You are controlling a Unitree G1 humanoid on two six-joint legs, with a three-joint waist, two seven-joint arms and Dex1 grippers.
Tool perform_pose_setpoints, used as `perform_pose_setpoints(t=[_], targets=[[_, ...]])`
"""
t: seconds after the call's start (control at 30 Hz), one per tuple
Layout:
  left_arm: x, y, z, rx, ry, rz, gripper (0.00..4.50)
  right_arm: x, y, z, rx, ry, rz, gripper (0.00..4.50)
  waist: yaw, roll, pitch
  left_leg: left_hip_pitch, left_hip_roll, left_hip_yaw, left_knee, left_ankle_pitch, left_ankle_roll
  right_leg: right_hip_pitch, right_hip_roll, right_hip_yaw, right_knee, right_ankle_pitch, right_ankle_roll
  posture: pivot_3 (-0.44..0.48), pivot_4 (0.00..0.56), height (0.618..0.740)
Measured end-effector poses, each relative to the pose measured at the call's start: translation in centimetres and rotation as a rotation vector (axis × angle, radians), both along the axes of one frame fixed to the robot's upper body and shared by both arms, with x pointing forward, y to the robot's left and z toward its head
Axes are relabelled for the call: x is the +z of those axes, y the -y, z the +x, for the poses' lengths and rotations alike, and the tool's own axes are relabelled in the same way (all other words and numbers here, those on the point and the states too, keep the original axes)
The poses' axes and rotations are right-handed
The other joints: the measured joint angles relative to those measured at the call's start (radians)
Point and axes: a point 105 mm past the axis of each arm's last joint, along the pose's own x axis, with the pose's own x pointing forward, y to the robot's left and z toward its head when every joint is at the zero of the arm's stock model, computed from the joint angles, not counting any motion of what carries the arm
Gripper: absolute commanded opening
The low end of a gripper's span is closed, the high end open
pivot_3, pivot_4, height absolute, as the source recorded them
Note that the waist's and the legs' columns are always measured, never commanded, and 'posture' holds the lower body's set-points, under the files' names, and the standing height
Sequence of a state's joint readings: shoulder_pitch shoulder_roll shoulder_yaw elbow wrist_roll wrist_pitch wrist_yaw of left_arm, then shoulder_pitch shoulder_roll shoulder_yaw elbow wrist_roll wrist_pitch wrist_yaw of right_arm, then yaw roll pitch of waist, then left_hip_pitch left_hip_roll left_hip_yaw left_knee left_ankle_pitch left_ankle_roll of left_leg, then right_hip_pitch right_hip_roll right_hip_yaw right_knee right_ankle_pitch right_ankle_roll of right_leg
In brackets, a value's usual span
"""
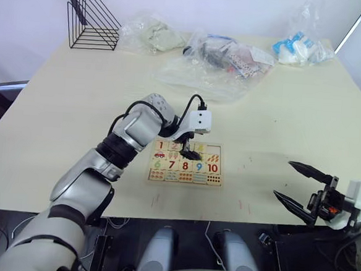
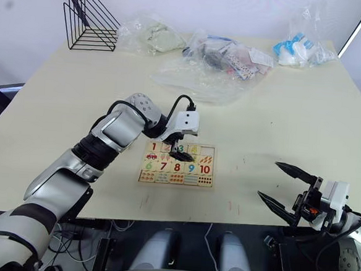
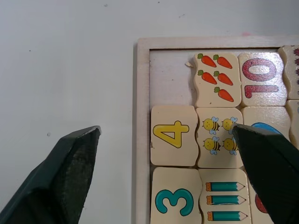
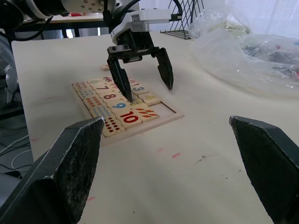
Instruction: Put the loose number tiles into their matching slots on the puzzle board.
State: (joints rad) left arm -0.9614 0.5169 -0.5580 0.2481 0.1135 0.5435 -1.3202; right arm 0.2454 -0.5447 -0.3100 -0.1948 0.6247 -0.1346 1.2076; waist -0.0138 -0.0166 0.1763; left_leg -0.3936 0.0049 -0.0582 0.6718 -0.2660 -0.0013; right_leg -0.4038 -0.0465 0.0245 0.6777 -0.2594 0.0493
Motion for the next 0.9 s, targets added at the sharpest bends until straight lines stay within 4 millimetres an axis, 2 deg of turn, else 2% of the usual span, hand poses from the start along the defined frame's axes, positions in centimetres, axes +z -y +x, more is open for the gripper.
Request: perform_pose_setpoints(t=[0.27,0.47,0.5,0.53,0.63,0.67,0.7,0.77,0.9], targets=[[2.0,-0.1,0.9,0.025,0.004,-0.066,4.47,-0.3,-0.3,0.0,0.007,-0.012,0.005,4.5,0.0,0.0,0.0,0.0,0.0,0.0,0.0,0.0,0.0,0.0,0.0,0.0,0.0,0.0,0.0,0.0,0.15,0.74],[1.8,-1.1,2.8,0.093,0.014,-0.157,4.47,-0.6,-0.3,-0.2,-0.005,-0.022,0.005,4.5,0.0,0.0,0.0,0.0,0.0,0.0,0.0,0.0,0.0,0.0,0.0,0.0,0.0,0.0,0.0,0.0,0.15,0.74],[1.8,-0.8,2.8,0.076,0.015,-0.181,3.92,-0.6,-0.3,-0.2,-0.005,-0.02,0.005,4.5,0.0,0.0,0.0,0.0,0.0,0.0,0.0,0.0,0.0,0.0,0.0,0.0,0.0,0.0,0.0,0.0,0.15,0.74],[1.9,-0.6,2.8,0.064,0.017,-0.201,3.64,-0.6,-0.3,-0.2,-0.005,-0.019,0.005,4.5,0.001,0.0,0.0,0.0,0.0,0.0,0.0,0.0,0.0,0.0,0.0,0.0,0.0,0.0,0.0,0.0,0.15,0.74],[2.3,-0.2,2.3,-0.007,0.021,-0.291,2.12,-0.6,-0.3,-0.2,-0.006,-0.017,0.004,4.5,0.0,0.0,0.0,0.0,0.0,0.0,0.0,0.0,0.0,0.0,0.0,0.0,0.0,0.0,0.0,0.0,0.15,0.74],[2.3,0.0,1.9,-0.037,0.011,-0.316,1.55,-0.6,-0.3,-0.2,-0.006,-0.018,0.004,4.5,0.0,0.0,0.0,0.0,0.0,0.0,0.0,0.0,0.0,0.0,0.0,0.0,0.0,0.0,0.0,0.0,0.15,0.74],[2.0,0.0,1.6,-0.058,0.005,-0.323,1.19,-0.6,-0.3,-0.2,-0.006,-0.017,0.003,4.5,0.0,0.0,0.0,0.0,0.0,0.0,0.0,0.0,0.0,0.0,0.0,0.0,0.0,0.0,0.0,0.0,0.15,0.74],[1.5,-0.1,1.3,-0.092,0.007,-0.32,0.18,-0.6,-0.3,-0.2,-0.007,-0.018,0.003,4.5,0.0,0.0,0.0,0.0,0.0,0.0,0.0,0.0,0.0,0.0,0.0,0.0,0.0,0.0,0.0,0.0,0.15,0.74],[1.0,-0.4,0.9,-0.121,-0.008,-0.311,0.07,-0.6,-0.3,-0.3,-0.007,-0.011,0.002,4.5,0.0,0.0,0.0,0.0,0.0,0.0,0.001,0.0,0.0,0.0,0.0,0.0,0.0,0.0,0.0,0.0,0.15,0.74]])
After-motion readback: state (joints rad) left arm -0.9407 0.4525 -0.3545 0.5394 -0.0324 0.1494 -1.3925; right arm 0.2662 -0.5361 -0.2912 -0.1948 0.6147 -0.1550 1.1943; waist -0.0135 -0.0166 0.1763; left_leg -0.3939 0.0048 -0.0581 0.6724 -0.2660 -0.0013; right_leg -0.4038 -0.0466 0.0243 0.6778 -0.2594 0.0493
